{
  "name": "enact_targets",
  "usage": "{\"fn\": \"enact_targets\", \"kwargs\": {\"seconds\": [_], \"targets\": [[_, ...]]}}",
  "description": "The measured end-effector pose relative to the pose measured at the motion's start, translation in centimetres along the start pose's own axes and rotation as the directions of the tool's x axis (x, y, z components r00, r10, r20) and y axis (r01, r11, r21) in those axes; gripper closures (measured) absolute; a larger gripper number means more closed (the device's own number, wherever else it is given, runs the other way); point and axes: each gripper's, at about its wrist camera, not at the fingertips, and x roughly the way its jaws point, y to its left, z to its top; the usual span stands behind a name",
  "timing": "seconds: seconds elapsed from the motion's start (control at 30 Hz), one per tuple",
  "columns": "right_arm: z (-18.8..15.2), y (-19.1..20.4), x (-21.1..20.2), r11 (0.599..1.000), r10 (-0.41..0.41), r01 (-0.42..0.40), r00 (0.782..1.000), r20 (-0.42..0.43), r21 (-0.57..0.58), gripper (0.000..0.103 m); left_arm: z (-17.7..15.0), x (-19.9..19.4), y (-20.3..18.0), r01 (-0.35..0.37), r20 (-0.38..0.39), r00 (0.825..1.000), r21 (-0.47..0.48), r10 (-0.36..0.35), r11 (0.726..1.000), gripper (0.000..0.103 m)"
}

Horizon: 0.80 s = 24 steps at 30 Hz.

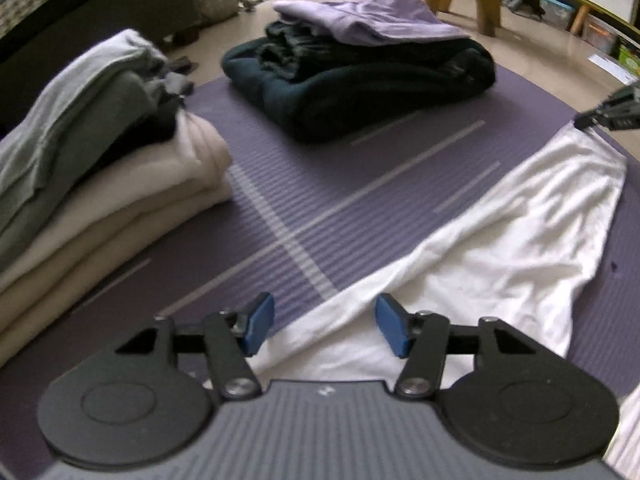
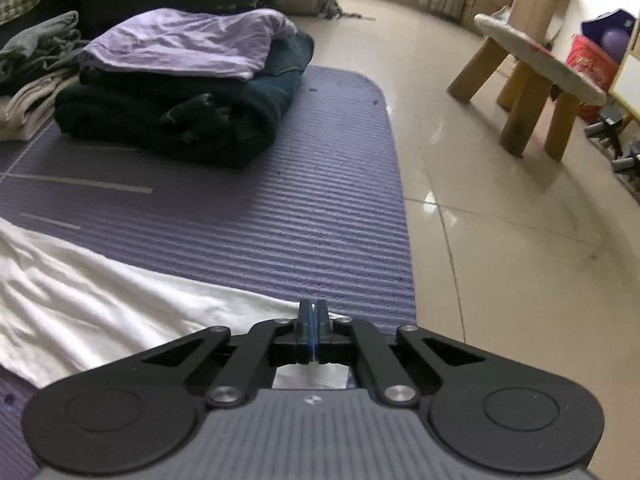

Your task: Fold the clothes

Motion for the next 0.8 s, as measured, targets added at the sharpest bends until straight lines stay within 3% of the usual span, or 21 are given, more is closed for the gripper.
{"fn": "enact_targets", "kwargs": {"seconds": [0.23, 0.3, 0.37, 0.43, 0.47, 0.53, 0.6, 0.8], "targets": [[0.1, 0.5, 0.0, 0.991, -0.133, 0.132, 0.987, 0.089, 0.02, 0.103, -0.1, 0.6, -0.2, -0.1, 0.067, 0.992, -0.049, 0.103, 0.994, 0.042], [0.2, 0.4, 0.1, 0.987, -0.157, 0.155, 0.984, 0.089, 0.031, 0.103, 0.1, 1.0, -0.7, -0.17, 0.087, 0.981, -0.057, 0.174, 0.984, 0.038], [0.3, 0.4, -0.1, 0.987, -0.157, 0.153, 0.982, 0.104, 0.04, 0.091, 0.2, 1.1, -0.9, -0.187, 0.089, 0.977, -0.06, 0.192, 0.98, 0.037], [0.5, 0.7, -0.5, 0.996, -0.08, 0.076, 0.989, 0.121, 0.038, 0.077, 0.5, 0.9, -1.3, -0.19, 0.088, 0.977, -0.07, 0.196, 0.979, 0.036], [0.6, 1.1, -0.9, 1.0, -0.025, 0.023, 0.991, 0.133, 0.019, 0.075, 0.7, 0.4, -1.6, -0.176, 0.093, 0.979, -0.077, 0.183, 0.981, 0.033], [1.1, 2.6, -1.3, 0.992, 0.115, -0.108, 0.986, 0.125, -0.063, 0.074, 0.7, -0.1, -2.1, -0.158, 0.101, 0.981, -0.072, 0.165, 0.985, 0.03], [1.5, 3.8, -1.5, 0.979, 0.185, -0.172, 0.976, 0.114, -0.114, 0.074, 0.5, -0.9, -3.1, -0.128, 0.11, 0.985, -0.051, 0.133, 0.99, 0.028], [2.5, 7.7, -0.9, 0.932, 0.322, -0.305, 0.945, 0.06, -0.194, 0.074, -0.3, -1.8, -5.7, -0.072, 0.109, 0.992, 0.024, 0.069, 0.997, 0.027]]}}
